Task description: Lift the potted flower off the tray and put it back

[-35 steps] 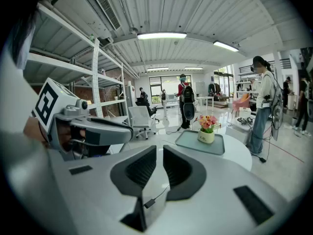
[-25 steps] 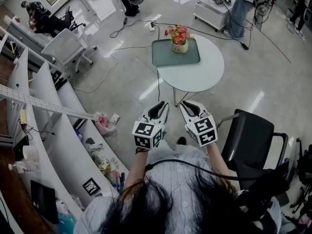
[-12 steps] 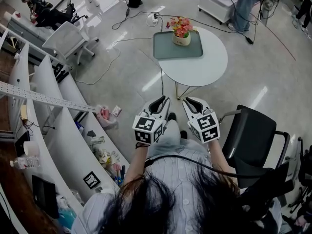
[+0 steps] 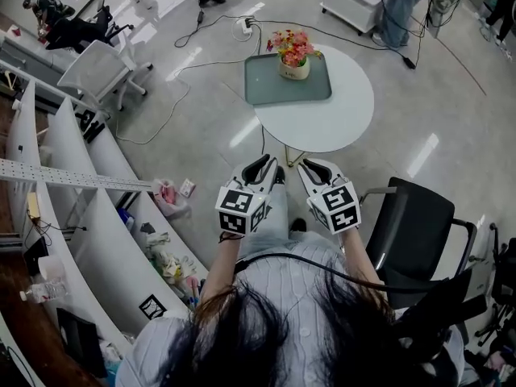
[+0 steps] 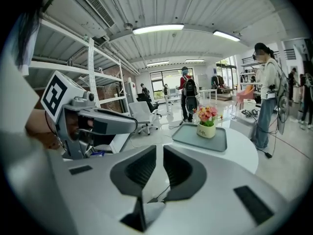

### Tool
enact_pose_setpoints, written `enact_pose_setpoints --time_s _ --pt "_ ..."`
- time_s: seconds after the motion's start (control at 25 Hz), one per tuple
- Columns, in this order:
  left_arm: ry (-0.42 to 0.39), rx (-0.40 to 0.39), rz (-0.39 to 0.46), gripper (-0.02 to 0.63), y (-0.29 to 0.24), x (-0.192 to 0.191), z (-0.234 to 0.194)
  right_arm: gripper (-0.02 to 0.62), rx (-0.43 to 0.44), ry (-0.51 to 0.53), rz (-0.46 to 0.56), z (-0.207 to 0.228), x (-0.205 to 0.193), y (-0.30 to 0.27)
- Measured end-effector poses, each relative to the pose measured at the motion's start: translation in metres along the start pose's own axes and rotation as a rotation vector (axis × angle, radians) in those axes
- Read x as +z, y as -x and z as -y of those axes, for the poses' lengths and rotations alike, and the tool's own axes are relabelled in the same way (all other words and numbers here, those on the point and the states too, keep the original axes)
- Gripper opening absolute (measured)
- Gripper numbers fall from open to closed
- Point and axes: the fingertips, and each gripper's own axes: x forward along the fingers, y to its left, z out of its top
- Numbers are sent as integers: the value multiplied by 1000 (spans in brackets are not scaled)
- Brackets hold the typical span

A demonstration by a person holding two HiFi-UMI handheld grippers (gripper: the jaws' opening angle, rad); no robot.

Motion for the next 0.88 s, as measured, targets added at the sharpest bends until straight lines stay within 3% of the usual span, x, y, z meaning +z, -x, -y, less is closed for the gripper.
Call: enact_pose_setpoints --time_s 0.52,0.88 --pt "-89 -53 -53 71 -76 34 -83 63 8 -44 -40 58 38 -92" --pt "-73 -138 -105 71 -125 43 -128 63 -36 -94 -89 91 51 -138"
